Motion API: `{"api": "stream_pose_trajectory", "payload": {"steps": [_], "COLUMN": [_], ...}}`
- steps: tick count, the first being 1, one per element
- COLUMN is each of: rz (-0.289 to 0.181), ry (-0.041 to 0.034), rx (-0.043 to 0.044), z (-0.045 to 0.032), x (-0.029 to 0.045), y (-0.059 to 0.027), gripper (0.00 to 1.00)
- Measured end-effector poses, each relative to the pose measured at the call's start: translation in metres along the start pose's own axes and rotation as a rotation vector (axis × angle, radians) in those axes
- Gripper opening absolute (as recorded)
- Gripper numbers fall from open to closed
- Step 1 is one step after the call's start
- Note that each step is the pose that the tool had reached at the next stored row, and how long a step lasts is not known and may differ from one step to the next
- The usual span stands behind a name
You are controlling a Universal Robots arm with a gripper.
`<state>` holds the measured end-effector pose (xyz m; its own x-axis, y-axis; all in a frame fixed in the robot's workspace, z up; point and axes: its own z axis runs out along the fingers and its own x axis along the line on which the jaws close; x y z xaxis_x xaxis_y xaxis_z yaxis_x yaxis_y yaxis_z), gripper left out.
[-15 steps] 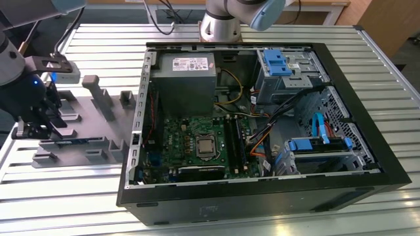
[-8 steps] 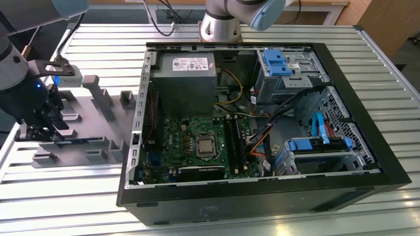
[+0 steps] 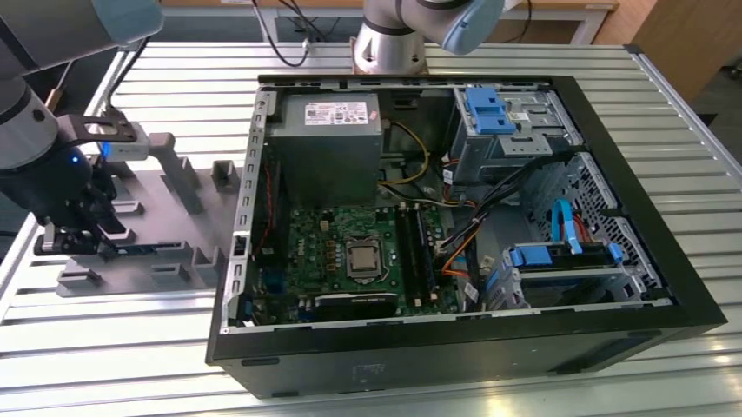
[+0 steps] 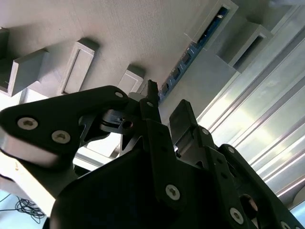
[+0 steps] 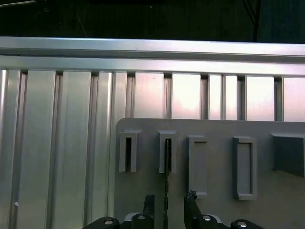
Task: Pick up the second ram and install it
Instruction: 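Pick up the second ram and move it above second insertion slot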
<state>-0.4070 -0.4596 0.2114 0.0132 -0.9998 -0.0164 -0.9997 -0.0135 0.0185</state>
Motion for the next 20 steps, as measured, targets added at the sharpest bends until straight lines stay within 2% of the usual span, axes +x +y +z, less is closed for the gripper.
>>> {"api": "stream_pose_trajectory", "payload": {"steps": [13,15,16,20], "rz": [0.000,0.000,0.000,0.000], "ry": [0.0000,0.0001,0.0000,0.0000], "rx": [0.0000,-0.0001,-0.0001,-0.0001], "z": [0.0143,0.0151,0.0155,0.0170], "x": [0.0003,0.0003,0.0003,0.0003], "y": [-0.0002,-0.0002,-0.0003,-0.0003], "gripper": [0.38,0.36,0.29,0.29]}}
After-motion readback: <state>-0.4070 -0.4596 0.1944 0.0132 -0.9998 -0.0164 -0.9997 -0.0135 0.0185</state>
